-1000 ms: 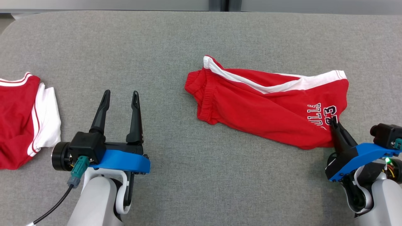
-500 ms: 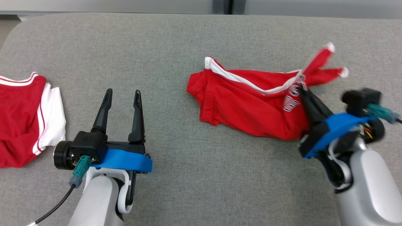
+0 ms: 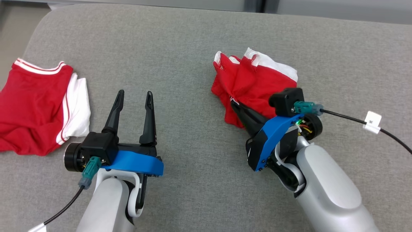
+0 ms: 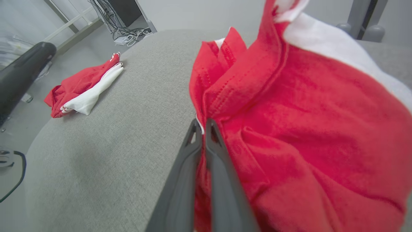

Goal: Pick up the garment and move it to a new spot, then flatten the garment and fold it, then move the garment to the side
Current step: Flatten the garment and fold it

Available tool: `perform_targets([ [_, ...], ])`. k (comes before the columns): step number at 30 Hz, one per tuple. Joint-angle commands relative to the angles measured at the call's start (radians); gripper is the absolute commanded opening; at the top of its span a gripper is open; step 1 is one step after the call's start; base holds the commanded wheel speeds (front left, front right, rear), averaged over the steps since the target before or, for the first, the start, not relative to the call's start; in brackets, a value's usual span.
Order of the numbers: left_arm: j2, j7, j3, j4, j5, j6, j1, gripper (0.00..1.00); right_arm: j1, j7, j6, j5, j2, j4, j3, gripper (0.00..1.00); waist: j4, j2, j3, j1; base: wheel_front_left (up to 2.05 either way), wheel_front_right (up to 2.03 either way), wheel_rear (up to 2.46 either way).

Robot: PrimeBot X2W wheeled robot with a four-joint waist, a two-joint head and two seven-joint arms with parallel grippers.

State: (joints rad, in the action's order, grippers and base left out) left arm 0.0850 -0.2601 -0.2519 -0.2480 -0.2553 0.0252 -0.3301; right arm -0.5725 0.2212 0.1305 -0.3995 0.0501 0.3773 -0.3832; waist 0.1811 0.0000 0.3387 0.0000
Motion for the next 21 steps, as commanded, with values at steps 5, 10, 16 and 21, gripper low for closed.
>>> perform_targets([
  [5, -0.005, -0.006, 0.003, -0.007, -0.001, 0.005, -0.012, 1.0, -0.043, -0.125, 0.0, -0.009, 0.001, 0.047, -0.059, 1.0, 0.009, 0.0, 0.01, 0.0, 0.0, 0.0, 0.0],
  [10, -0.002, -0.006, 0.014, 0.001, 0.007, 0.007, -0.011, 1.0, -0.058, -0.278, 0.0, 0.008, 0.002, 0.003, -0.097, 1.0, -0.005, 0.0, 0.014, 0.0, 0.0, 0.0, 0.0],
  [16, 0.012, -0.006, 0.028, 0.008, 0.019, 0.009, 0.008, 1.0, 0.001, -0.401, 0.0, 0.061, 0.007, -0.099, -0.004, 1.0, -0.042, 0.0, 0.003, 0.0, 0.0, 0.0, 0.0],
  [21, 0.025, -0.006, 0.035, 0.015, 0.024, 0.018, 0.021, 1.0, 0.123, -0.429, 0.0, 0.116, 0.031, -0.214, 0.197, 1.0, -0.072, 0.0, -0.013, 0.0, 0.0, 0.0, 0.0],
])
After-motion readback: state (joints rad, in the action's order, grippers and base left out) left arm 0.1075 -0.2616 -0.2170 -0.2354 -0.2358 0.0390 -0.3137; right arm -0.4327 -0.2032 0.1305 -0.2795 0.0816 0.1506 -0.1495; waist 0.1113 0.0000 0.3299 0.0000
